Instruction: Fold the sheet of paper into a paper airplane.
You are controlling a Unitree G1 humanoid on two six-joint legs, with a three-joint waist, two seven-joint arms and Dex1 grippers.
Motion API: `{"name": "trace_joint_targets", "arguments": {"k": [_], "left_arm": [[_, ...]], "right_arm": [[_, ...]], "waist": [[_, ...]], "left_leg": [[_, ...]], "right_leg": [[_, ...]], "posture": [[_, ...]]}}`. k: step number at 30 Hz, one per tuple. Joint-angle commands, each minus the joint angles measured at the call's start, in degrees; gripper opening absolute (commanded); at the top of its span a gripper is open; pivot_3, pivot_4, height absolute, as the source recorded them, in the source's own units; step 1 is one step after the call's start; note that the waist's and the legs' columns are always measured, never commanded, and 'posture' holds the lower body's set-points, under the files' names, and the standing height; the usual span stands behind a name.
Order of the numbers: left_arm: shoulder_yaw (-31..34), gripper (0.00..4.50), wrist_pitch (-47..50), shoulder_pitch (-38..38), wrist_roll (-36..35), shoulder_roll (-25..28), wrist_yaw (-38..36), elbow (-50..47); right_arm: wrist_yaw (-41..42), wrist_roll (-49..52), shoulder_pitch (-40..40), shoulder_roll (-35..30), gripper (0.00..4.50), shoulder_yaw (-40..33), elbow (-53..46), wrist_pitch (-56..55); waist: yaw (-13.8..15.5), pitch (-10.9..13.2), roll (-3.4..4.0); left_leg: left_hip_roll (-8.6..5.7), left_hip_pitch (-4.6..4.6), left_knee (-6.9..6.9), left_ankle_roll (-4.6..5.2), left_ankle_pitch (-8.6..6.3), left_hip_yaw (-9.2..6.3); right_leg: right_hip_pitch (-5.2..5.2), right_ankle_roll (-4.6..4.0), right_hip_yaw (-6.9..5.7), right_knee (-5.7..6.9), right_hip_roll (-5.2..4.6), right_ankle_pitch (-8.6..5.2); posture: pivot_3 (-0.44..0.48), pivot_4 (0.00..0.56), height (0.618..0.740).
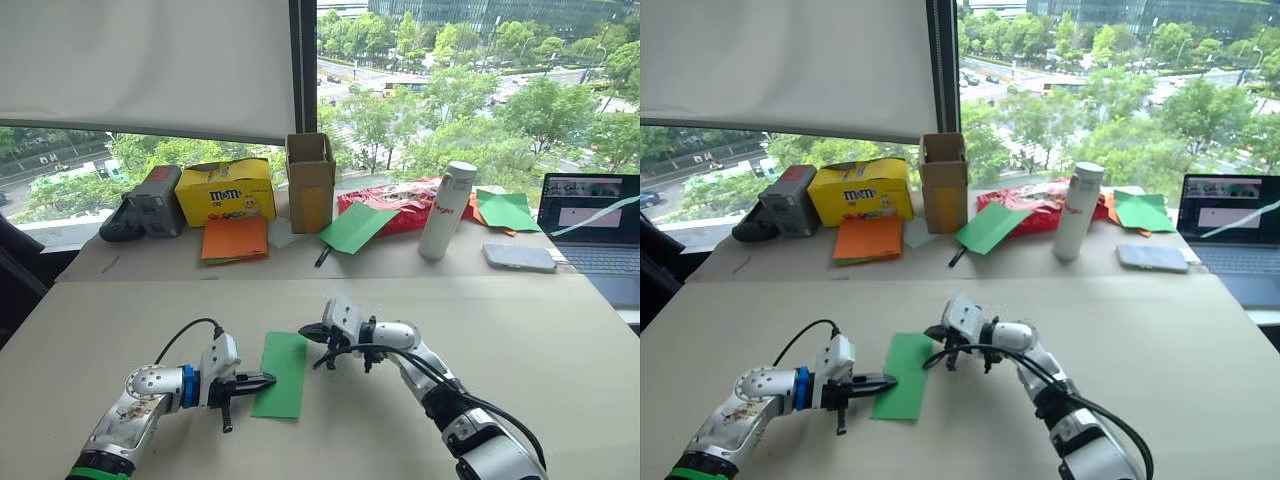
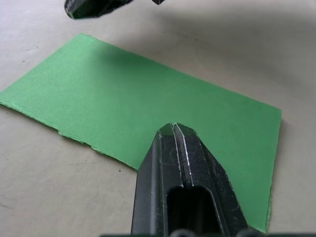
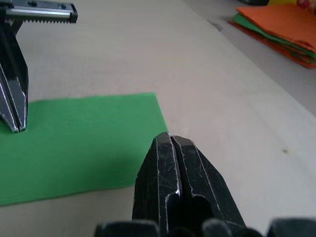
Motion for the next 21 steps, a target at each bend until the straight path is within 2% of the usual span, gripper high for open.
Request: {"name": "trace_joint_targets", "arguments": {"k": [1, 13, 21], "left_arm": [[-0.02, 0.0, 0.67, 0.72, 1.61, 0.81, 0.61, 1.85], [-0.01, 0.0, 0.42, 0.82, 1.81, 0.66, 0.81, 2.3], [-0.31, 0.0, 0.3, 0.42, 1.82, 0.37, 0.68, 2.75]], "right_arm": [[-0.31, -0.42, -1.63, -0.23, 0.01, -1.03, 0.62, -0.84], [4.94, -2.17, 2.16, -1.84, 0.01, 2.43, -2.74, -0.25], [7.68, -3.19, 7.33, -2.85, 0.01, 5.77, -10.65, 2.37]], "waist": [[-0.02, 0.0, 0.0], [-0.02, -0.01, 0.0], [0.0, -0.02, -0.01]], "left_leg": [[0.02, 0.02, 0.0, 0.0, 0.0, 0.0], [0.05, 0.09, 0.0, 0.01, -0.01, -0.02], [0.08, 0.24, 0.0, 0.04, -0.03, -0.03]], "right_leg": [[0.0, 0.0, 0.0, 0.0, 0.0, 0.0], [0.01, 0.0, 0.01, -0.02, -0.01, 0.0], [0.02, 0.0, 0.04, -0.05, -0.03, 0.0]], "posture": [[0.0, 0.15, 0.74], [0.0, 0.15, 0.74], [0.0, 0.15, 0.74]]}}
